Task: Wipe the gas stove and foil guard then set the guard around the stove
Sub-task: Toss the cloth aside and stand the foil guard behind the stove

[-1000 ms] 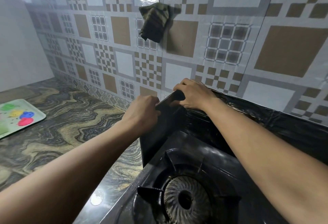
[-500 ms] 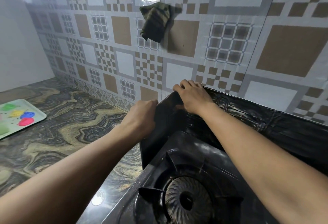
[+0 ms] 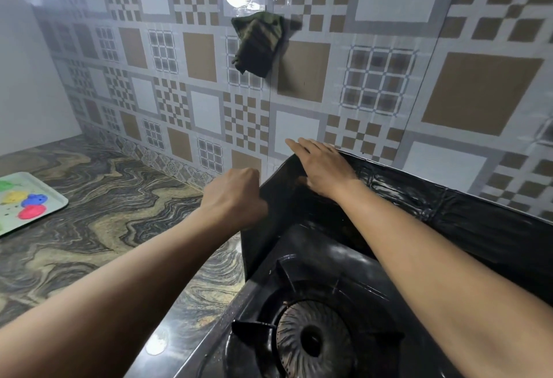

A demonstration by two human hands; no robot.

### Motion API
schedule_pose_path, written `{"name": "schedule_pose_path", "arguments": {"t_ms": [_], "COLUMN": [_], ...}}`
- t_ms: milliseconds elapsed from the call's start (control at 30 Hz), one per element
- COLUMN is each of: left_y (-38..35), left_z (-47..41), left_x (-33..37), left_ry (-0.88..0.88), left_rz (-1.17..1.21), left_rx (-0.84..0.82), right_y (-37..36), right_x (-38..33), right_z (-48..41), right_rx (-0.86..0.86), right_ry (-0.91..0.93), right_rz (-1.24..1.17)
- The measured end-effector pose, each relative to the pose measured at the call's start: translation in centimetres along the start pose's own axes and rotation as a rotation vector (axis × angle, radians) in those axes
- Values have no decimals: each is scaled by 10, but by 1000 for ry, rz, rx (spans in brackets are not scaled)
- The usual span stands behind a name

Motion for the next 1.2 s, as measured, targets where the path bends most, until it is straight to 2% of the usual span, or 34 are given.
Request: {"name": "schedule_pose_path", "arguments": {"t_ms": [167,333,600,900,1067,1200], "left_y": [-2,-7,-9,-32,-42,-46], "left_z": [-10,-33,-81,-105,-116,-113], "left_x": [21,44,64,75,80,97], "left_ry": [5,-54,-233,-344,-458,-676], "left_rz": [86,119,16,-57,-114,-248], "left_rx": [-65,-126,-131,-160,-189,-75], "right_y": [6,9,17,9,7,5], "right_x": [17,37,58,66,72,74], "right_z": [18,38,65,75,72,71], "right_rx": [10,-8,-13,-47,-8,29], "right_ry": [-94,-216,-398,-463,-523,-511], "right_rz": [-60,-9,210,225,172,257]}}
Point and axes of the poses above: each hand's wrist, its own z-axis away from the middle knuckle, its own y-axis out of the back of the hand, x = y × z, the point moved 5 cm from there along -z, towards the middle knuckle, and after that the axes turned 13 degrees about z, right-handed, at the moved point
